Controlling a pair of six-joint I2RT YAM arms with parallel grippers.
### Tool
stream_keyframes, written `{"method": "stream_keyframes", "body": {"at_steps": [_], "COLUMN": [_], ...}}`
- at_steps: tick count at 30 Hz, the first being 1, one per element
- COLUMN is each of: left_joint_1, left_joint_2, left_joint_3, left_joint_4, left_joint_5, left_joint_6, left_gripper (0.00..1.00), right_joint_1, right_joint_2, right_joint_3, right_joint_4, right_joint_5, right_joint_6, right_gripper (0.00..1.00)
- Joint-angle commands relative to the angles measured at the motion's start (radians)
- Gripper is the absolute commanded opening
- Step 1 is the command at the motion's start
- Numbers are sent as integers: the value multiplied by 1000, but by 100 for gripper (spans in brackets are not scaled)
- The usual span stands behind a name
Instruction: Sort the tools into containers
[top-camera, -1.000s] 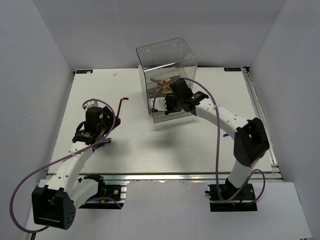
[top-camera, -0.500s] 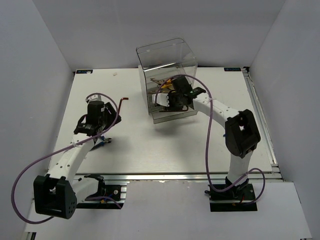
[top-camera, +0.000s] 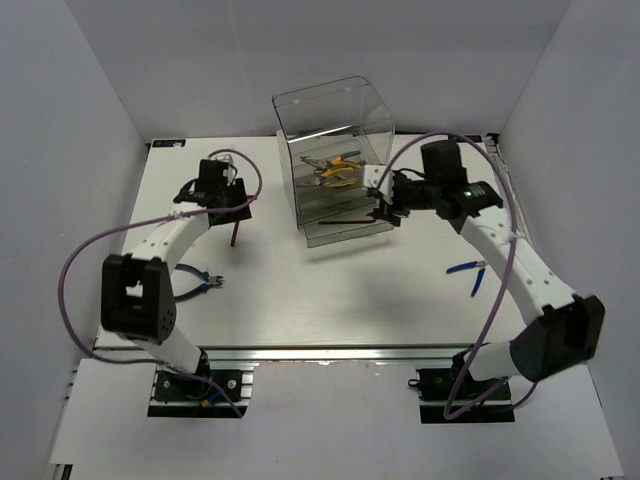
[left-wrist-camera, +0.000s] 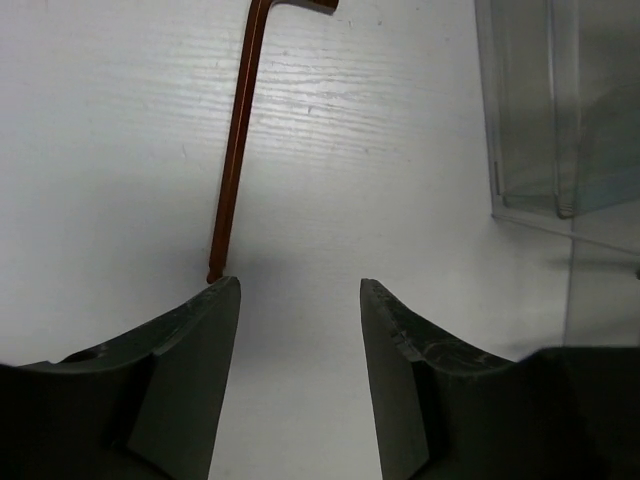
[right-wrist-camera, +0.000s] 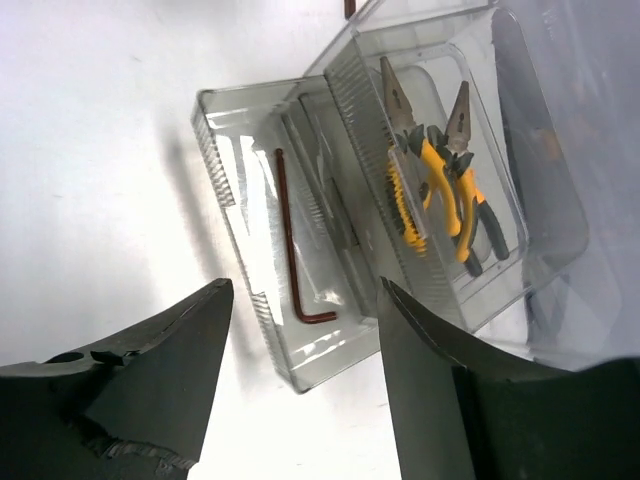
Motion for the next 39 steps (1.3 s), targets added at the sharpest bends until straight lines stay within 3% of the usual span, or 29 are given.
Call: {"method": "stream_keyframes", "body": {"at_steps": [1, 5, 12, 26, 33, 39], "left_joint_1": [3, 3, 12, 55, 55, 55], "left_joint_2": [97, 289, 449, 573, 564, 517], "left_joint_3": [123, 287, 436, 435, 384, 291], "left_joint_4": [-96, -169, -225, -173, -134, -78], "left_joint_5": [-26, -31, -52, 26, -6, -17], "left_joint_6": [147, 206, 293, 254, 243, 218], "left_gripper": [63, 64, 65, 58, 38, 14], "right_joint_1": [-51, -120, -226, -303, -318, -323], "right_joint_2": [-65, -122, -160, -159, -163, -174], "right_joint_3": [-87, -150, -223, -229, -227, -220], "right_joint_4": [-8, -18, -50, -87, -97, -113], "right_joint_5": [-171, -219, -242, -260, -259, -245], "right_joint_6": [68, 107, 101, 114, 140, 144], "right_gripper": [66, 66, 67, 67, 67, 67]}}
